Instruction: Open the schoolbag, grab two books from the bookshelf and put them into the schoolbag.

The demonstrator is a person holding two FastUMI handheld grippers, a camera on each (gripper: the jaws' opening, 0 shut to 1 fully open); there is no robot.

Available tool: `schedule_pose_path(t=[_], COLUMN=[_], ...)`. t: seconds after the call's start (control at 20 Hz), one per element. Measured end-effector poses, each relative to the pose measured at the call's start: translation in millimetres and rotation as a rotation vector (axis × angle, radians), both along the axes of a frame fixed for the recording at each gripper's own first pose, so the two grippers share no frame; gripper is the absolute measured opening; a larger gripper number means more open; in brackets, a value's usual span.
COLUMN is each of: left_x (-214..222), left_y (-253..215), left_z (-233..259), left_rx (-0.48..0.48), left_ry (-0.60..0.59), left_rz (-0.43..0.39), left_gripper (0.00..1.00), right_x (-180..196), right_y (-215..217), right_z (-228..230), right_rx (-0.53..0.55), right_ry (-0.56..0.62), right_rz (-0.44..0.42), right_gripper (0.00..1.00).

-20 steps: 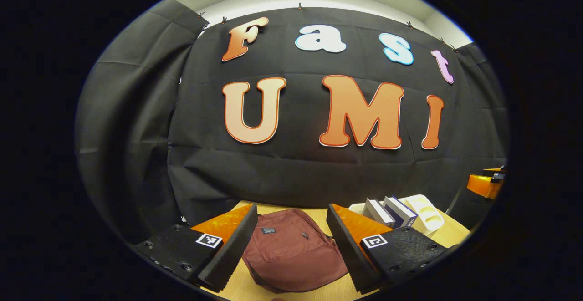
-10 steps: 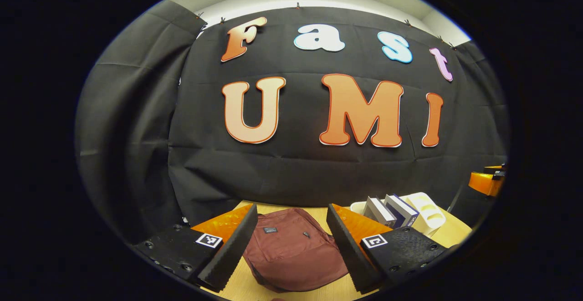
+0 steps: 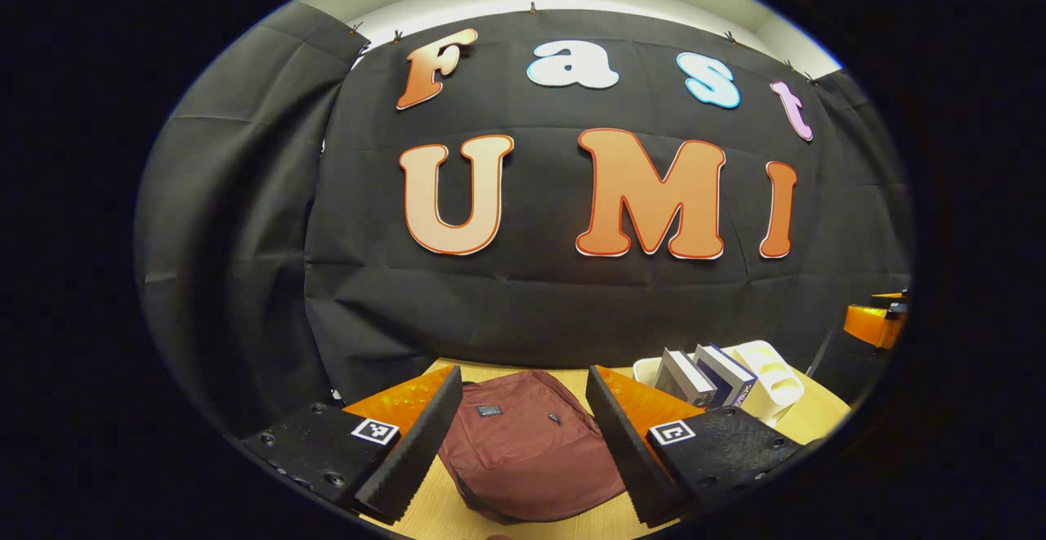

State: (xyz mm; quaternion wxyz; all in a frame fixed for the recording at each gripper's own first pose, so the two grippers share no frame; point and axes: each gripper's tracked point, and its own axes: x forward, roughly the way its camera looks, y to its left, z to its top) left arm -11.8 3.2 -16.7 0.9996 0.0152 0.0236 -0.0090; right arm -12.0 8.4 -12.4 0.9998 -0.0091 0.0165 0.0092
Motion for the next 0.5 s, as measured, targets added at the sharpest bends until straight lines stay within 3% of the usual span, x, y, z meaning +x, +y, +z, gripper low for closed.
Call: schedule_pose_path(t=[0.5], left_x=[1.5], left_y=[-0.2], left_z=[-4.3], left_rx=[0.024], left_ry=[0.006], left_rz=[0.002], left_gripper=[0.95], right_x=[2.5], right_y=[-1.9], right_z=[-4.8], right_rx=[-0.001], right_ry=[0.014], right_rz=[-0.008], right_gripper=[0.96])
